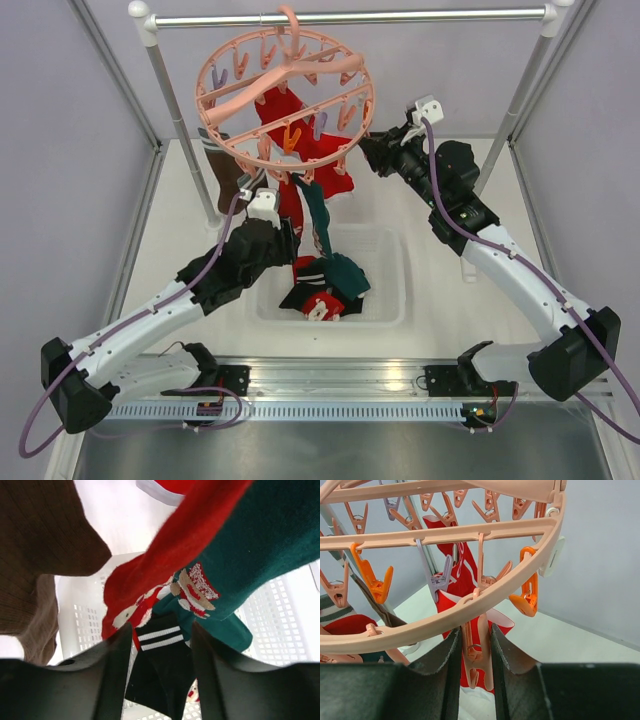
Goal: Remove the socks clipped to the hanger
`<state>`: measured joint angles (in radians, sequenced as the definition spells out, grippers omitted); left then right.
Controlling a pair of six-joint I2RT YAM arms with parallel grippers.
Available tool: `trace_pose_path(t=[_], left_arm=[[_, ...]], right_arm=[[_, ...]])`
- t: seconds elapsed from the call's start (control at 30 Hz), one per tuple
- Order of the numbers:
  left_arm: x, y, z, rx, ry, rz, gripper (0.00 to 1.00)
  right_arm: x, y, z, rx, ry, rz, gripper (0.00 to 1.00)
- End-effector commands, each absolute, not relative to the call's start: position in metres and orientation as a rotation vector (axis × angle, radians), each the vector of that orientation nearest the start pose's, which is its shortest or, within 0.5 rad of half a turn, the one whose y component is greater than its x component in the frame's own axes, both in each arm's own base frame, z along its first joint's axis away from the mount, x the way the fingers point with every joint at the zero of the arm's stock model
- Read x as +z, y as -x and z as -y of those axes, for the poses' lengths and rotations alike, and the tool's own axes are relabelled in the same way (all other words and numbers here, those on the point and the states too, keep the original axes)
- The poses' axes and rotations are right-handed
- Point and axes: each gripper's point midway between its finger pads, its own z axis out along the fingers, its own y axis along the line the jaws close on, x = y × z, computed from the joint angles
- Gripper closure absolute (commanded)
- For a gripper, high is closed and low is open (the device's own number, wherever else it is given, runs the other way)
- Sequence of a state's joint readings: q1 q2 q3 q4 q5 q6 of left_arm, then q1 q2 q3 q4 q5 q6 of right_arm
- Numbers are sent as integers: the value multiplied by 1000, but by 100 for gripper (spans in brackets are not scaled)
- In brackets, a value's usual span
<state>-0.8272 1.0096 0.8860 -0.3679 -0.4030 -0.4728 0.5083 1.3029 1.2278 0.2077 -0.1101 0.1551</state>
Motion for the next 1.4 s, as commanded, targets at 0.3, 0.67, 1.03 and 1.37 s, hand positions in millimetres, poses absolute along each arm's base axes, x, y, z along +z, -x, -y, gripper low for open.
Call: trace_pose_path(t=[0.3, 0.67, 1.03, 1.37], left_arm=[[246, -255, 232, -571, -230, -1913, 34], [219, -257, 267, -663, -245, -1913, 26], [195, -282, 272, -564, -142, -1891, 35], [188, -286, 286, -536, -154, -1900, 86]], right_arm=[[410, -383, -243, 656, 324, -1411, 73], [406, -383, -244, 659, 331, -1425, 72], [404, -382, -248, 678, 348, -1430, 72], [405, -379, -247, 679, 354, -1428, 71]])
